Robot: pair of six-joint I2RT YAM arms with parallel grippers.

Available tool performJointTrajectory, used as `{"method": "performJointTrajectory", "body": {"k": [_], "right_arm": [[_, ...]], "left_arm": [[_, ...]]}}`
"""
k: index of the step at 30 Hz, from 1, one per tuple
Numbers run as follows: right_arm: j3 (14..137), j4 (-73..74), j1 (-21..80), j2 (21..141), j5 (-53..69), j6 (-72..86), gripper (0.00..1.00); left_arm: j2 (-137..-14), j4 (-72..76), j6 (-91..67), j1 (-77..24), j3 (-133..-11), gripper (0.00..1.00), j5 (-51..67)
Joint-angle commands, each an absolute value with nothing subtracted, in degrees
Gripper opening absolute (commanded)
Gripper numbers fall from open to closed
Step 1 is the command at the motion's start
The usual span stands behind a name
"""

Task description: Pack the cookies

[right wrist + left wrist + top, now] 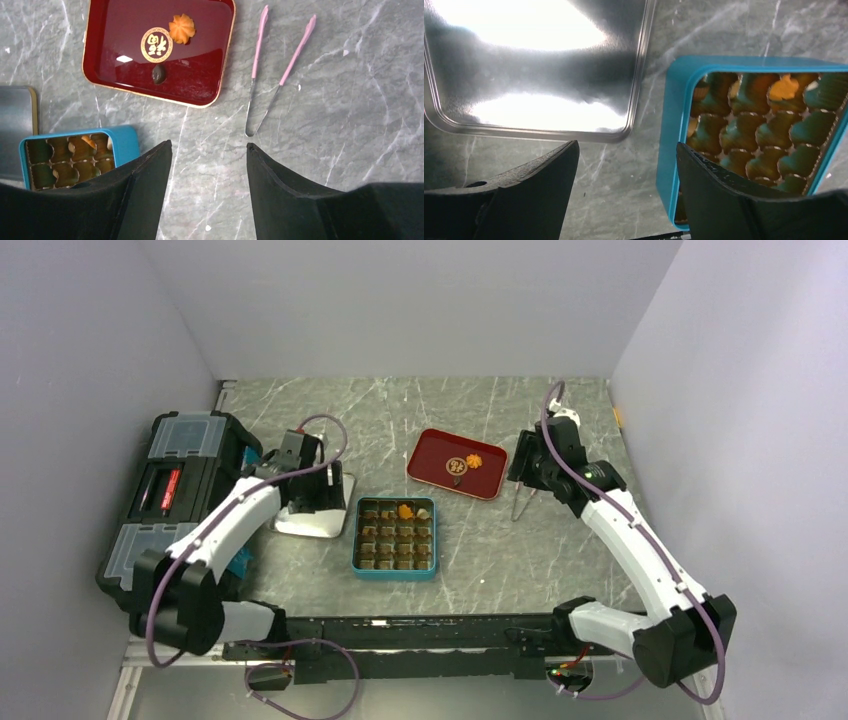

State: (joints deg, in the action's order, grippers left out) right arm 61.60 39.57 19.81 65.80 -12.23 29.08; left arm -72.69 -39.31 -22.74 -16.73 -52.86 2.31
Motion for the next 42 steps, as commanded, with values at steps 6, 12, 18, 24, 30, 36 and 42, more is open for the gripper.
{"method": "performJointTrajectory", "body": {"k": [6, 12, 18, 24, 30, 36, 42], "right_arm": [[57.8, 39.1, 20.1, 59.9, -10.2, 28.0, 0.59], [56.5, 38.3, 20.1, 59.2, -9.0, 27.8, 0.59], [55.5, 37.6, 20.1, 58.4, -8.7, 27.8, 0.60], [54.4, 37.1, 20.1, 57.8, -8.3, 27.8, 0.60], [53.9, 37.1, 20.1, 57.1, -7.9, 27.7, 0.60], [53.5, 36.8, 20.1, 56.5, -7.7, 27.6, 0.61], [53.1, 36.9, 20.1, 56.0, -7.5, 27.6, 0.61]], "left_arm": [[-84.9, -41.1, -22.3, -16.8, -59.6, 0.72, 0.1], [-91.3, -41.2, -23.1, -16.8, -62.8, 0.69, 0.1], [-96.1, -41.0, -23.2, -16.9, -64.0, 0.66, 0.2], [-100.0, -43.0, -22.8, -18.0, -66.7, 0.62, -1.7], [-103.0, -44.7, -22.7, -20.2, -69.8, 0.55, -2.6], [-104.5, -45.9, -23.0, -22.1, -70.7, 0.48, -4.2], [-105.8, -45.7, -23.0, -22.8, -70.3, 0.41, -5.2]]}}
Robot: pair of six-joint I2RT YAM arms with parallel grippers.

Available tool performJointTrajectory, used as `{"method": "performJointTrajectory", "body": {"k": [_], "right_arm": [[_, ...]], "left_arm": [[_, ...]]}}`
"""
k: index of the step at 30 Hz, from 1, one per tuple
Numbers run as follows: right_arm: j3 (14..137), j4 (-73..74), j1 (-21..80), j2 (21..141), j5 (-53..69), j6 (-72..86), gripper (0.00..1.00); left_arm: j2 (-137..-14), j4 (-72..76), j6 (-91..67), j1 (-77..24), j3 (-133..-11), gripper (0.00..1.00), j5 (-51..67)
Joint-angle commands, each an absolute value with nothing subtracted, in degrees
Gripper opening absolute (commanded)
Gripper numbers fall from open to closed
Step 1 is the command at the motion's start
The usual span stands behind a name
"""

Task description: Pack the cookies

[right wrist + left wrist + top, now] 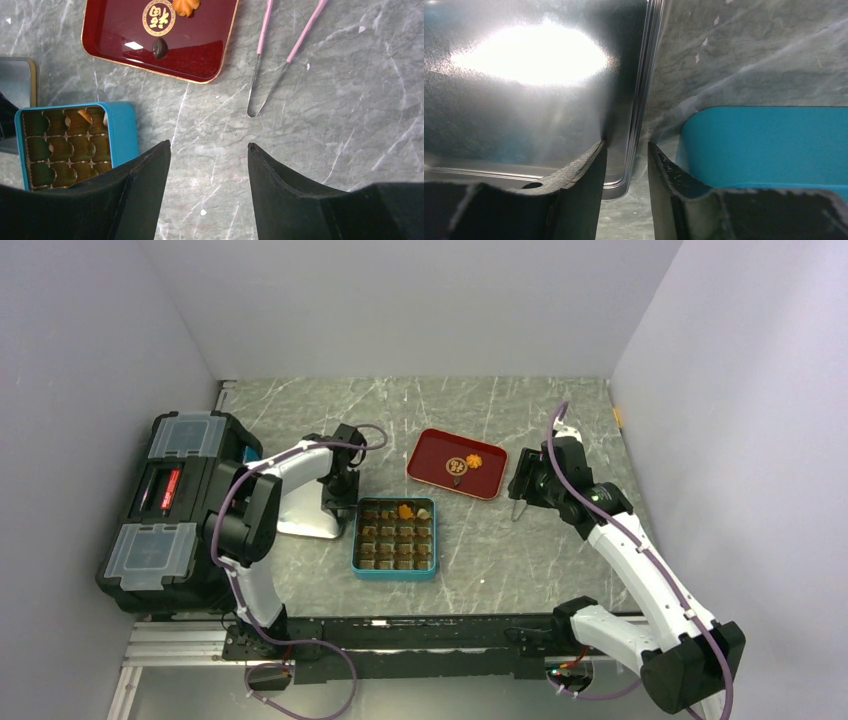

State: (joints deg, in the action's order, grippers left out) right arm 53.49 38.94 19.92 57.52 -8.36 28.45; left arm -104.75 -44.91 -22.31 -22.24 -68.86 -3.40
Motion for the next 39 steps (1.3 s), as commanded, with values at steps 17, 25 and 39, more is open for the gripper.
{"method": "performJointTrajectory", "body": {"k": [17, 25, 39], "right_arm": [[53.7, 38.1, 20.2, 55.2, -7.2, 28.0, 0.61], [53.9, 37.7, 20.2, 55.9, -5.5, 28.6, 0.61], [55.0, 36.8, 20.2, 57.9, -1.8, 29.0, 0.61]], "left_arm": [[-106.5, -43.4, -23.1, -23.4, -68.1, 0.00, -4.5], [-98.9, -45.5, -21.1, -23.6, -70.5, 0.00, -5.9], [-82.1, -53.7, -17.5, -23.6, -80.5, 0.00, -1.9]]}}
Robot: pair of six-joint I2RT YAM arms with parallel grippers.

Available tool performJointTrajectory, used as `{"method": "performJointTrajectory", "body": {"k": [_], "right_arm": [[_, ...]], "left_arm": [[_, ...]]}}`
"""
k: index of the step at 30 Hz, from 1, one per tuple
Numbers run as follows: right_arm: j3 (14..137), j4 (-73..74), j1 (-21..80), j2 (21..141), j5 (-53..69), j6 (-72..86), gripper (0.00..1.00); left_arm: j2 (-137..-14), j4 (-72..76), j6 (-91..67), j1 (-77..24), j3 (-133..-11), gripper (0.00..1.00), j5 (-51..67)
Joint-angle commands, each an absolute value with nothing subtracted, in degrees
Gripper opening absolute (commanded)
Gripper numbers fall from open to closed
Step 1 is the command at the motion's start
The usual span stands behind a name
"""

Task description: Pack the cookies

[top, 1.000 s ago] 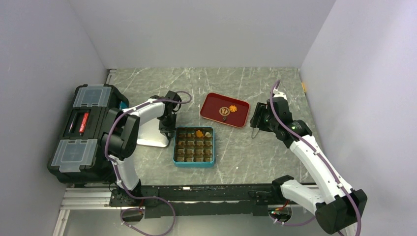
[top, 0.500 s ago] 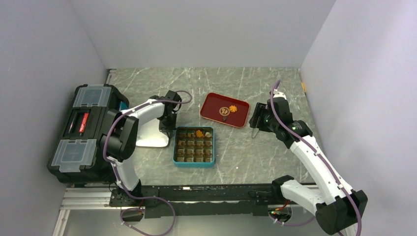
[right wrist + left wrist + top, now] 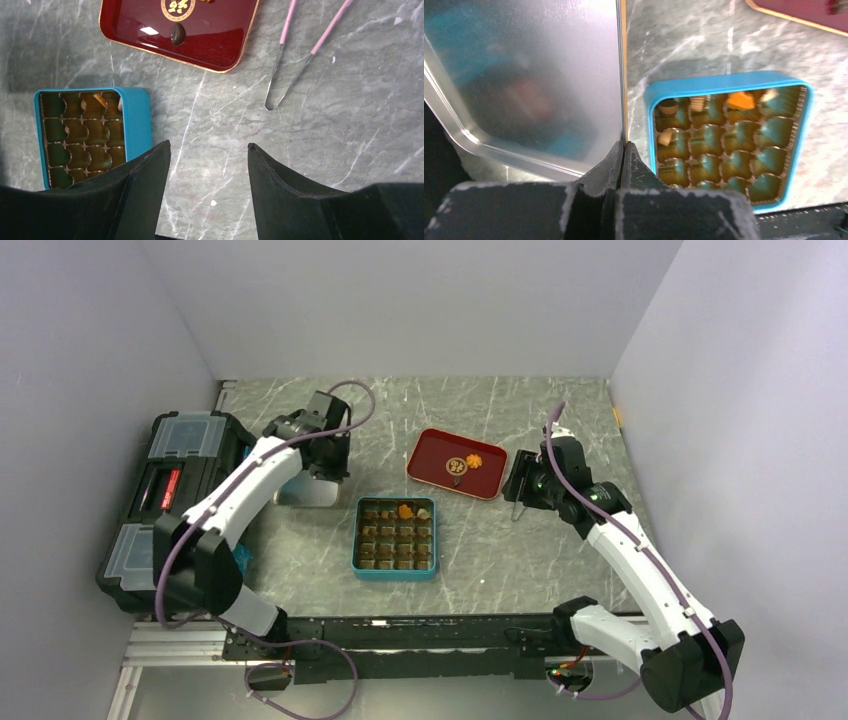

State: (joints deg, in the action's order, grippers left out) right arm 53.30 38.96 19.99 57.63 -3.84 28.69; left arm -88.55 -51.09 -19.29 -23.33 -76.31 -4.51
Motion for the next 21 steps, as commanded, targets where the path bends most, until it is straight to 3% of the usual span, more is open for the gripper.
{"method": "performJointTrajectory", "body": {"k": [1, 9, 21], "right_arm": [[55.0, 36.8, 20.2, 57.8, -1.5, 29.0, 0.61], [55.4, 34.5, 20.2, 57.5, 8.7, 28.1, 0.61], [53.2, 26.7, 20.2, 52.7, 30.0, 29.7, 0.61]], "left_arm": [[-80.8, -53.9, -17.5, -23.6, -81.3, 0.00, -0.8], [-70.7, -53.3, -16.6, -23.6, -86.0, 0.00, 12.4], [-57.2, -37.9, -22.6, -23.5, -78.5, 0.00, 48.6]]}}
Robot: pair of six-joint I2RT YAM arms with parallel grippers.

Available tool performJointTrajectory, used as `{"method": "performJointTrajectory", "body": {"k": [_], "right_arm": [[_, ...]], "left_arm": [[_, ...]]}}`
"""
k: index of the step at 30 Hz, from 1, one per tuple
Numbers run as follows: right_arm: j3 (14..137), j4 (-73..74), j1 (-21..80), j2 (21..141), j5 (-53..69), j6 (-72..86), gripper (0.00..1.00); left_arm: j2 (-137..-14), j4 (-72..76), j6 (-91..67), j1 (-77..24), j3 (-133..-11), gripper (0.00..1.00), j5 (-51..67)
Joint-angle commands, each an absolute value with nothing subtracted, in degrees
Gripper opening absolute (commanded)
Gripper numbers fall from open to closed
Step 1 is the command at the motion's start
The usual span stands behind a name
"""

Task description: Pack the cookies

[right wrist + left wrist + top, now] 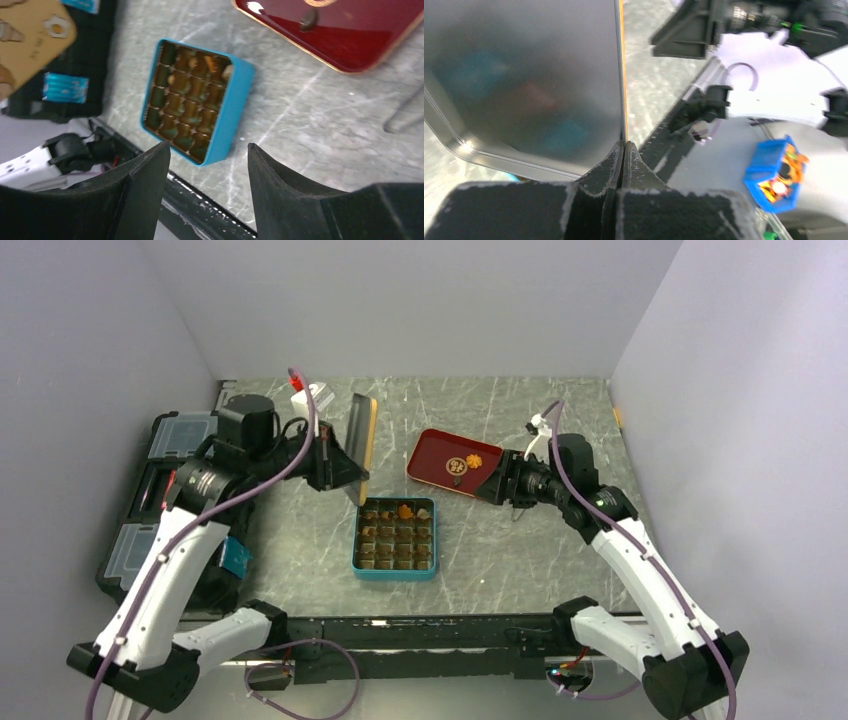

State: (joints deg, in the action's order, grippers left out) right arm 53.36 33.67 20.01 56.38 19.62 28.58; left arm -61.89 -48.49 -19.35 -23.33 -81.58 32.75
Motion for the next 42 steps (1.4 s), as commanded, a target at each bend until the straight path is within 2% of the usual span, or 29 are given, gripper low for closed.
{"method": "performJointTrajectory", "body": {"k": [1, 12, 18, 24, 35, 42], "right_arm": [[53.0, 26.0, 20.2, 52.2, 31.6, 30.0, 0.61], [51.6, 17.5, 20.2, 47.4, 41.9, 33.3, 0.61], [52.6, 12.1, 20.2, 46.8, 47.2, 34.4, 0.61], [53.2, 4.1, 20.2, 46.5, 54.2, 36.9, 0.64], [57.6, -15.0, 21.2, 49.6, 61.4, 45.9, 0.69], [65.1, -15.7, 30.0, 56.0, 58.3, 40.5, 0.72]], "left_arm": [[-55.9, -35.7, -23.8, -23.5, -77.4, 0.00, 50.5], [-45.2, -12.7, -38.0, -23.5, -67.1, 0.00, 66.2], [-40.6, -4.2, -42.7, -23.5, -62.2, 0.00, 71.9], [-36.1, 12.4, -54.2, -23.5, -57.9, 0.00, 75.0], [-30.0, 21.0, -62.2, -23.6, -55.9, 0.00, 74.8], [-29.8, 22.0, -63.3, -23.7, -57.6, 0.00, 75.4]]}}
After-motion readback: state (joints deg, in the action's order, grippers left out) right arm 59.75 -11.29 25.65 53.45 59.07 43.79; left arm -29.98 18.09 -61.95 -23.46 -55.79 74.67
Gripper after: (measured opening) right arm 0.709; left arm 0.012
